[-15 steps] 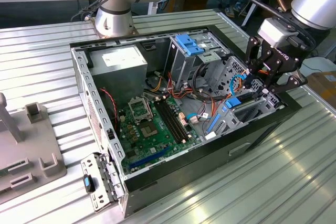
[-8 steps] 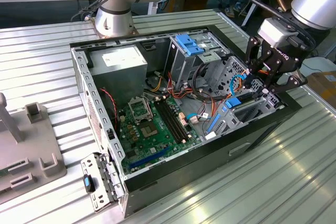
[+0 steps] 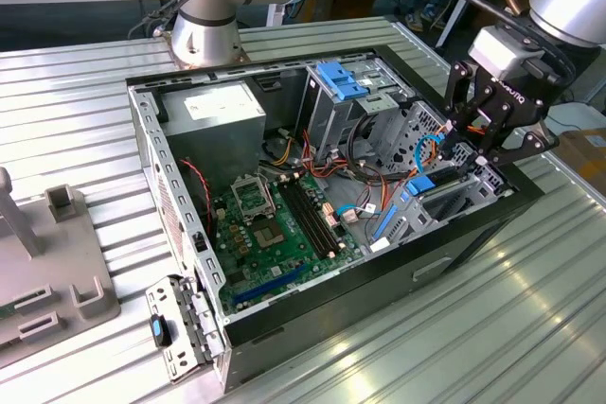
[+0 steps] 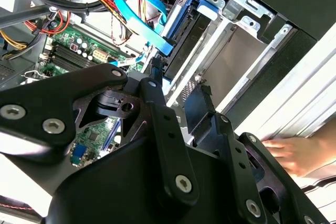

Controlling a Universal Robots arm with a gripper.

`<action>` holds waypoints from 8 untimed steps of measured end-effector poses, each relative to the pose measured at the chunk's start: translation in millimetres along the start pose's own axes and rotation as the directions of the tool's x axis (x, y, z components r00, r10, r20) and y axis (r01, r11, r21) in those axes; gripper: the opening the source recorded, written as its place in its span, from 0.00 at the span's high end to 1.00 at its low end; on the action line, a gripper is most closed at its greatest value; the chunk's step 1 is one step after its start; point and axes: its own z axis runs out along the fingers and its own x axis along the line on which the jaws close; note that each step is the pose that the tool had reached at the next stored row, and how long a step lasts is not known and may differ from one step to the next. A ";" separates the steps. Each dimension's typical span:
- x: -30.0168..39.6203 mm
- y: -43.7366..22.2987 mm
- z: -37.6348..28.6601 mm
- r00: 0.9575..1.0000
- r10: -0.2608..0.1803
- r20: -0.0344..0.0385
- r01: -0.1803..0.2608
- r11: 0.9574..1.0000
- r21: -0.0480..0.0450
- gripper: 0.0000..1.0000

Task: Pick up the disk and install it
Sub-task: 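Insert the first disk wire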

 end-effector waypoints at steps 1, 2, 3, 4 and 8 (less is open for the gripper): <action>0.0 0.0 0.0 1.000 0.000 0.000 0.000 1.000 0.000 0.56; 0.0 0.0 0.0 1.000 0.000 0.000 0.000 1.000 0.000 0.56; 0.0 -0.1 0.0 1.000 0.000 0.000 0.000 1.000 0.000 0.56; -0.3 -1.5 0.0 1.000 -0.003 0.000 0.003 1.000 0.000 0.56; -1.2 -3.8 0.0 1.000 -0.007 0.000 0.007 1.000 0.000 0.56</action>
